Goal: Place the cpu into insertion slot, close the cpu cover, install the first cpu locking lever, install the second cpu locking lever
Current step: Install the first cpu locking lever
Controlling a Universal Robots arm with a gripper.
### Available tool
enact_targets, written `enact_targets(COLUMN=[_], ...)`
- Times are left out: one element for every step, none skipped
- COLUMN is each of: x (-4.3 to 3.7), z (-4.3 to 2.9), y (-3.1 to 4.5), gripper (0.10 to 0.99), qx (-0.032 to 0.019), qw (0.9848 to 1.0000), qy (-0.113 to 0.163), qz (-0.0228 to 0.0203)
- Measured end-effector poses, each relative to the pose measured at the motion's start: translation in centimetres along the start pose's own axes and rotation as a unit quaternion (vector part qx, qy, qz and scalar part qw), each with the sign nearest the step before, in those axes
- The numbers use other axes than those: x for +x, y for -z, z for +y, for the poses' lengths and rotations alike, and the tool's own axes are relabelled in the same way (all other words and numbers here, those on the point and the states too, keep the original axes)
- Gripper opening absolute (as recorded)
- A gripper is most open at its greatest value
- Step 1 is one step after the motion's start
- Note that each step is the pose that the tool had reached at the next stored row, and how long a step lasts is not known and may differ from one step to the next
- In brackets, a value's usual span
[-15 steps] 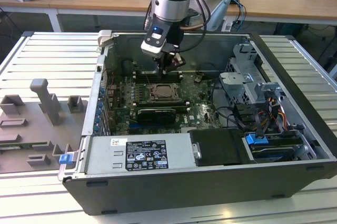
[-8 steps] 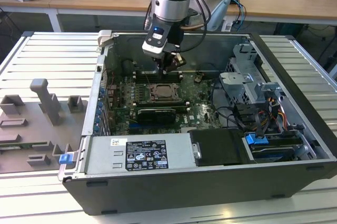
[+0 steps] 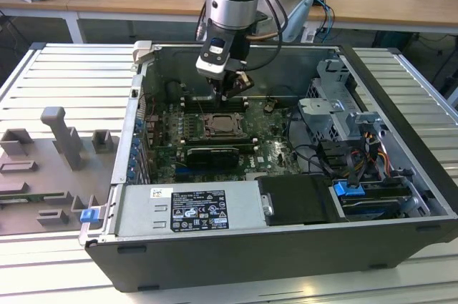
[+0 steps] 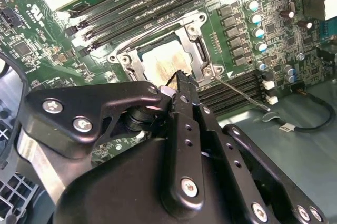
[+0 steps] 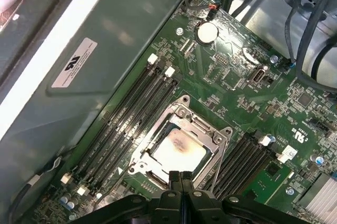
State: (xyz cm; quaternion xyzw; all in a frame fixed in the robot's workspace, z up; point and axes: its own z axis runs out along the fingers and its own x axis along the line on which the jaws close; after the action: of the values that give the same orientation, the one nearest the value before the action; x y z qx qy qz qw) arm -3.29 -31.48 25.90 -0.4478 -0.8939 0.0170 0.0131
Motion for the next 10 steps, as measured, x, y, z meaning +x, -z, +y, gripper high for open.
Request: enact_targets(x=[0.00, 0.00, 0.00, 0.00, 0.00, 0.00, 0.00, 0.00, 0.00, 0.00], z=[0.00, 0.00, 0.00, 0.00, 0.00, 0.00, 0.00, 0.00, 0.00, 0.00], y=[0.00, 0.00, 0.00, 0.00, 0.00, 0.00, 0.00, 0.00, 0.00, 0.00], gripper=[0.106, 0.106, 0.106, 0.106, 0.106, 0.106, 0.106, 0.106, 0.106, 0.106], qx=[0.0000, 0.0000, 0.0001, 0.0001, 0.0001, 0.0001, 0.0002, 0.0002, 0.0002, 0.0003], qw=[1.0000, 1.0000, 0.9999, 0.9999, 0.9998, 0.9998, 0.9997, 0.9996, 0.9994, 0.9992], qy=[0.003, 0.007, 0.011, 0.013, 0.017, 0.020, 0.022, 0.028, 0.034, 0.040], qz=[-0.0001, -0.0003, -0.0004, -0.0006, -0.0007, -0.0008, -0.0009, -0.0012, -0.0014, -0.0017])
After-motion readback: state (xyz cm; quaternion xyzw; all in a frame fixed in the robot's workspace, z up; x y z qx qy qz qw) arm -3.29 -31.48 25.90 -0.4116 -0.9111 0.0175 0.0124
